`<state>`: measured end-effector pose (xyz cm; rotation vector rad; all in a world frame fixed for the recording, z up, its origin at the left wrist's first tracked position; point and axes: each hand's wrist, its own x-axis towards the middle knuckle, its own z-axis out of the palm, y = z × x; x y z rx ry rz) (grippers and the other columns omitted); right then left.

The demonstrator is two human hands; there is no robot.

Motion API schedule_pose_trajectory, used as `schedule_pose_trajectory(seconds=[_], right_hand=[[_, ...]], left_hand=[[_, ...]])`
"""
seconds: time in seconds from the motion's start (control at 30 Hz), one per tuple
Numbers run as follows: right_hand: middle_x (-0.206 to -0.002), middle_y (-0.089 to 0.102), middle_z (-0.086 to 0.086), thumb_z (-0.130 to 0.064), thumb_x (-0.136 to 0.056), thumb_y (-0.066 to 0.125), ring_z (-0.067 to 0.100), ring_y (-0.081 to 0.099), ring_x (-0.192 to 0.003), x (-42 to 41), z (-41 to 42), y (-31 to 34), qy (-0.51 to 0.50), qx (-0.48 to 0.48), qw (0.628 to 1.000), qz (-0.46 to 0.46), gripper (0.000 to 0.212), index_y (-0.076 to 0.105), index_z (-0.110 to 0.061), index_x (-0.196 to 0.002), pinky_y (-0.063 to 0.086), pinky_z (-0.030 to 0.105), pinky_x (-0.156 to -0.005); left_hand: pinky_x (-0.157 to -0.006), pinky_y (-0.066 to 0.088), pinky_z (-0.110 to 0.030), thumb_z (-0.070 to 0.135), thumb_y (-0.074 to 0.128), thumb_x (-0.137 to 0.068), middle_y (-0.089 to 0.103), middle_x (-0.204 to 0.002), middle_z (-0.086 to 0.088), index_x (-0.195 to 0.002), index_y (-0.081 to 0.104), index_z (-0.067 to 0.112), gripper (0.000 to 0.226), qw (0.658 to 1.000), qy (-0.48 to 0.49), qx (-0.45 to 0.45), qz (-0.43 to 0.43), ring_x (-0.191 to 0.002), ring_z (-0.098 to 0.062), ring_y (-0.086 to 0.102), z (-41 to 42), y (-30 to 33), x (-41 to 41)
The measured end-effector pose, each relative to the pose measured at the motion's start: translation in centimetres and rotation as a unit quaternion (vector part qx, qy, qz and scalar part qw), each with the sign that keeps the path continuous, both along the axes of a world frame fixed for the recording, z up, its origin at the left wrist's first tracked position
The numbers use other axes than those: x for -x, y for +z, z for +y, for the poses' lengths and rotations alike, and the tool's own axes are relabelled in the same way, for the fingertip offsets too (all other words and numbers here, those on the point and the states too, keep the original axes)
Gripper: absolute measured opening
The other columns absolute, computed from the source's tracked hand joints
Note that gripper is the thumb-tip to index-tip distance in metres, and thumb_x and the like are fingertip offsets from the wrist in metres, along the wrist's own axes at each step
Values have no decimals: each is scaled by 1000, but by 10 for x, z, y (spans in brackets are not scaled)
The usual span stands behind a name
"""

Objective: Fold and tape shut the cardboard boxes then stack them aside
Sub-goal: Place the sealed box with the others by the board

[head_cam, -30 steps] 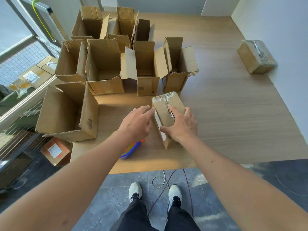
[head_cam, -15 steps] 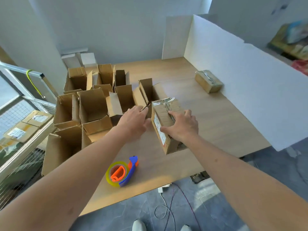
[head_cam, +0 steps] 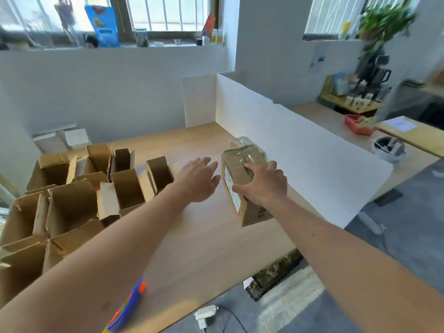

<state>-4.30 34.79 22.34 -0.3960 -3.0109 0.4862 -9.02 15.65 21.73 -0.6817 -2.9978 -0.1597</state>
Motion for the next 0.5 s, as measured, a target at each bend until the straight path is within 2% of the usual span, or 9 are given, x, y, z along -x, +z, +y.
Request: schedule_pose_trajectory(seconds=[0.17,0.5], right_hand=[[-130,45,7,-75,-64,68,30,53,-112,10,80,9,0,-7,1000,3,85,49,-47,-142,44,42,-102],[-126,47,5,-74,-62,65,28,53,-108,59,197,3,-9,-6,1000,6,86,50,-47,-142,45,40,-97]], left_hand=[[-115,33,-39,41,38,-108,42,-156,-5,-145,48,13,48,1000,-5,-7,3,-141,-28,41,82,5,18],[-115,32,-40,43,38,-107,44,-154,-4,-146,47,16,48,1000,-2,-7,-19,-141,-29,41,190,-3,74]])
